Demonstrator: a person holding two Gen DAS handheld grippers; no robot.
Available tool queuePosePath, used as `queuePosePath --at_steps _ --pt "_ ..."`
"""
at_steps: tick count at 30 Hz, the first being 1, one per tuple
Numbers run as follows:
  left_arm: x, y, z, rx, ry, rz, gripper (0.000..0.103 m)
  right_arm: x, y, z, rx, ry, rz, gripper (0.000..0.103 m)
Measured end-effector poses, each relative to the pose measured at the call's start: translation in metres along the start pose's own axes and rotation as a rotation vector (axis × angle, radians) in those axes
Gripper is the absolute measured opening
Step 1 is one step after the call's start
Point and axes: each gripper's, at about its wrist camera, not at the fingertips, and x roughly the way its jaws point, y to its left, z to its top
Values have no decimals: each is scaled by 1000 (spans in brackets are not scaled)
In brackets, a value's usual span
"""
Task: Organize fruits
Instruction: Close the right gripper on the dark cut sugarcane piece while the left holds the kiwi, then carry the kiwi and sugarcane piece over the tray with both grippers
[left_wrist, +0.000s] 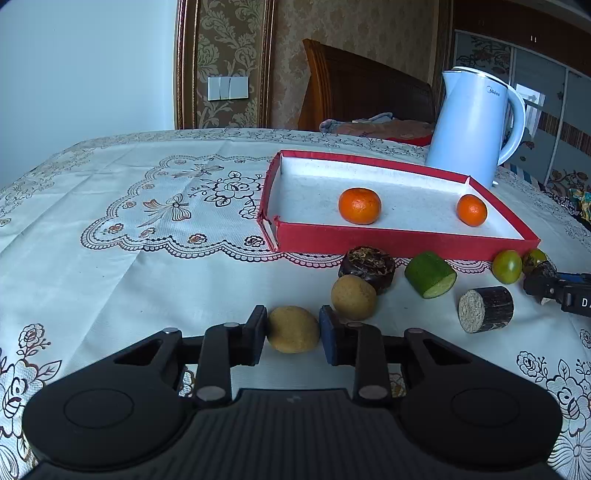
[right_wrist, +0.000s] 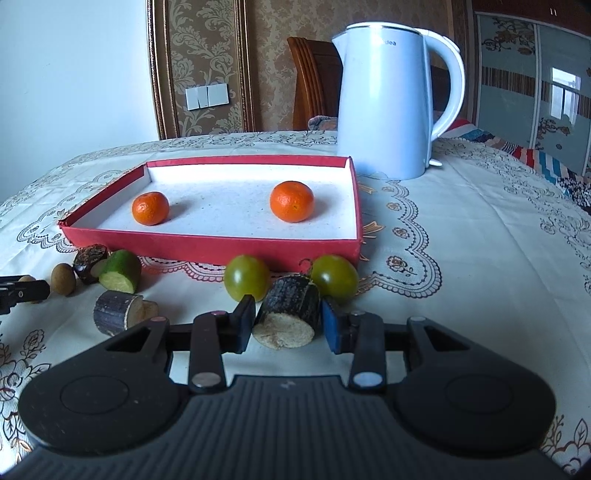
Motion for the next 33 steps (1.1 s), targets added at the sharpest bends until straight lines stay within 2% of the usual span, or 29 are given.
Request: queuePosePath --at_steps 10,15,21,25,33 --pt "-14 -15 4 78 -38 41 30 -9 4 -1 -32 -28 3 36" --pt "-13 -29 25 87 -39 14 30 -13 5 10 -44 -67 -6 36" --pt "2 -49 54 107 -88 16 30 -6 7 35 -48 -110 -23 36" --pt "25 -59 68 87 -63 6 30 11 8 47 -47 -106 -35 36" --pt "66 -65 82 54 10 2 30 57 6 67 -23 -32 -43 36"
